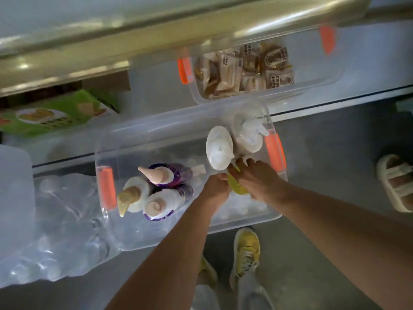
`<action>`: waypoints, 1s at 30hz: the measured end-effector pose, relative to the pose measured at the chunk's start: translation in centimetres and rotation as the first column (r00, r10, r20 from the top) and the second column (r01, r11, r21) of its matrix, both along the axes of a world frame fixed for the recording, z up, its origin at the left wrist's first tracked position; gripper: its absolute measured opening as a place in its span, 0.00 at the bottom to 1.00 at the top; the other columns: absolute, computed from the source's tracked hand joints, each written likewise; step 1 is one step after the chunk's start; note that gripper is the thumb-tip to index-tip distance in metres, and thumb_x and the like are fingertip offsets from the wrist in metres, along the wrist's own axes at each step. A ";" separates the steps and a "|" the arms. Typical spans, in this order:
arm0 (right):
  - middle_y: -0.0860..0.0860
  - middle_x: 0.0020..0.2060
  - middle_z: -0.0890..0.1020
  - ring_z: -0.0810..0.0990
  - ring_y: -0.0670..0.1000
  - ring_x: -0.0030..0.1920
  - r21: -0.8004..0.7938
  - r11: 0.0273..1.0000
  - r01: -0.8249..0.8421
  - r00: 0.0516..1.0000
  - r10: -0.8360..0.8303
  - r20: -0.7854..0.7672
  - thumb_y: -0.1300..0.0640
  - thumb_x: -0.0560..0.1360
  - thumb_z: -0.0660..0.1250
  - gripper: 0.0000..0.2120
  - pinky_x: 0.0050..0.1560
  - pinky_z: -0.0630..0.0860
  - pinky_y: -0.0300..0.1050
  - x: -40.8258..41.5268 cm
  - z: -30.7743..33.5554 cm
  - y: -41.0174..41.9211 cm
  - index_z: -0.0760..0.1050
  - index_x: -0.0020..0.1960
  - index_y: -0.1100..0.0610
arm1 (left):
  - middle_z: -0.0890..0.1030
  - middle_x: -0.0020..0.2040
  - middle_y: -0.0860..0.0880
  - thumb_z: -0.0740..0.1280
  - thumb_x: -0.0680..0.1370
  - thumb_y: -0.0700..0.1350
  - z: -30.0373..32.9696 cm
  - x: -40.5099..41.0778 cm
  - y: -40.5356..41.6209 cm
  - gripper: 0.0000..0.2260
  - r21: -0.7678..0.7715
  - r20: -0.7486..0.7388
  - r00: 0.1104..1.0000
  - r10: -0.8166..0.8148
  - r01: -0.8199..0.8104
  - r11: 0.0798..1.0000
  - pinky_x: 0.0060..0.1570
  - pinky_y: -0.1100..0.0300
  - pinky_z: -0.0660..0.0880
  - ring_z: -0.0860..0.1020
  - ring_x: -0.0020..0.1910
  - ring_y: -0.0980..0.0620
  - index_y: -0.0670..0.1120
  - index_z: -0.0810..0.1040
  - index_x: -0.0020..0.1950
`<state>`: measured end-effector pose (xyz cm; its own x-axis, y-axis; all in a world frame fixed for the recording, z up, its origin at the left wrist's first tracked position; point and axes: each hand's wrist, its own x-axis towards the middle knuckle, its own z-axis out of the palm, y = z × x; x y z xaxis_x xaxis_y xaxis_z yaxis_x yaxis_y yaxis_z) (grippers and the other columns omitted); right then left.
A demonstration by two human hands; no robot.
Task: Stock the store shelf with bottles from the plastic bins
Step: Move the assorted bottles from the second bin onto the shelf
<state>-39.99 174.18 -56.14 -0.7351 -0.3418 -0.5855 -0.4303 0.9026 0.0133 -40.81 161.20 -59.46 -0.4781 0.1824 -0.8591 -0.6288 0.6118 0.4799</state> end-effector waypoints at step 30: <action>0.41 0.44 0.76 0.76 0.43 0.41 -0.384 0.789 0.479 0.870 -0.369 0.327 0.43 0.54 0.76 0.33 0.31 0.69 0.38 -3.9 22.5 -0.4 0.67 0.56 0.42 | 0.73 0.62 0.56 0.78 0.66 0.38 21.0 1.6 -7.0 0.40 0.179 -0.264 0.960 -0.092 0.143 0.973 0.56 0.67 0.71 0.72 0.62 0.57 0.54 0.62 0.71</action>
